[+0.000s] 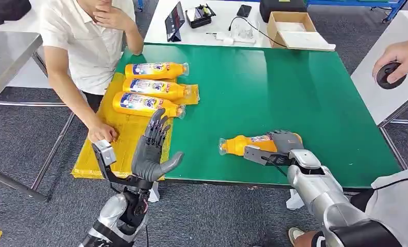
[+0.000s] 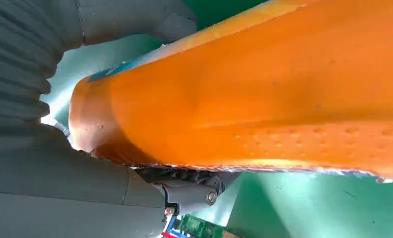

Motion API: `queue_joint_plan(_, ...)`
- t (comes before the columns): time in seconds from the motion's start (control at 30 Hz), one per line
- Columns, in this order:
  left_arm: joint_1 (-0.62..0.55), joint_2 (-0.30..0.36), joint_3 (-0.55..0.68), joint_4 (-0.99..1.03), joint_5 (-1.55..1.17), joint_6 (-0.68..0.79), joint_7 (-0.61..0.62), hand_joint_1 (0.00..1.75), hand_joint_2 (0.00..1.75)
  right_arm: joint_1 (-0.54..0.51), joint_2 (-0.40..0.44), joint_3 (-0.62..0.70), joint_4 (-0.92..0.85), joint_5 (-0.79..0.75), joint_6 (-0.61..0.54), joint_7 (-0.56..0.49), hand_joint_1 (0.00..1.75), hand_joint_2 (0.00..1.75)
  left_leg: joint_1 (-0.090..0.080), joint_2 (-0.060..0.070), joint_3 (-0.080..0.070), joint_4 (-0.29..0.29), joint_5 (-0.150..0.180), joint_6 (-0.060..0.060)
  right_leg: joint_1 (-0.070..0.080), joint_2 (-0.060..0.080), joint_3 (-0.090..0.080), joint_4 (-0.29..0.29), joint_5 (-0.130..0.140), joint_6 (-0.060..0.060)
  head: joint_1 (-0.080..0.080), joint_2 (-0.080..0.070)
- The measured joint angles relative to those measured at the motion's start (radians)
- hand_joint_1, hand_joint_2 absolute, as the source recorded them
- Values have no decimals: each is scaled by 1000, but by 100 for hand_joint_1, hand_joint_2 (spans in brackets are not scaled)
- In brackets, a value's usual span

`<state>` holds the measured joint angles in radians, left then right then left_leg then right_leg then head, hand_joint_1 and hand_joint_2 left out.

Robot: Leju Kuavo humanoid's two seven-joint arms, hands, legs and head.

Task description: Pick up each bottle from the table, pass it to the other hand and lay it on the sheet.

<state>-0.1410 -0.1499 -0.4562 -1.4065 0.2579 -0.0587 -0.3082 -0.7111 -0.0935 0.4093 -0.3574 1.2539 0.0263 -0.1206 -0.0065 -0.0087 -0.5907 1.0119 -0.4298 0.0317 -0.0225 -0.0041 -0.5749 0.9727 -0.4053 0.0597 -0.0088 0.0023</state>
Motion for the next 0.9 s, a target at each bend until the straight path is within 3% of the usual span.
queue_joint_plan(0.13, 0, 0, 0, 0, 0, 0, -2, 0, 175, 3, 3, -8, 0, -44, -3, -41, 175, 175, 0, 0, 0, 0, 0, 0, 0, 0, 0, 0, 0, 0, 0, 0)
queue_joint_plan(0.27, 1, 0, 0, 0, 5, 5, -12, 0, 175, 14, 8, -78, -2, -230, 2, -162, 175, 175, 1, 2, 1, 0, -1, 0, 1, 0, 1, 0, 0, 0, 0, 0)
queue_joint_plan(0.4, 3, 2, 0, 0, 8, 22, -21, 0, 175, 32, 37, -168, -13, -385, 32, -247, 175, 175, 1, 11, 6, 0, -4, -2, 2, 9, 2, 0, 1, -1, 0, 0)
queue_joint_plan(0.53, 16, 2, 0, -2, 6, 40, -29, 0, 175, 44, 65, -227, -38, -490, 86, -271, 175, 175, 2, 12, 6, -1, -4, -2, 3, 11, 1, 0, 2, -3, 0, 0)
queue_joint_plan(0.9, 28, 2, 0, -3, -1, 55, -32, 0, 175, 69, 94, -269, -75, -537, 92, -284, 175, 175, 2, 11, 4, -1, -3, -2, 3, 11, 1, 0, 2, -3, 0, 0)
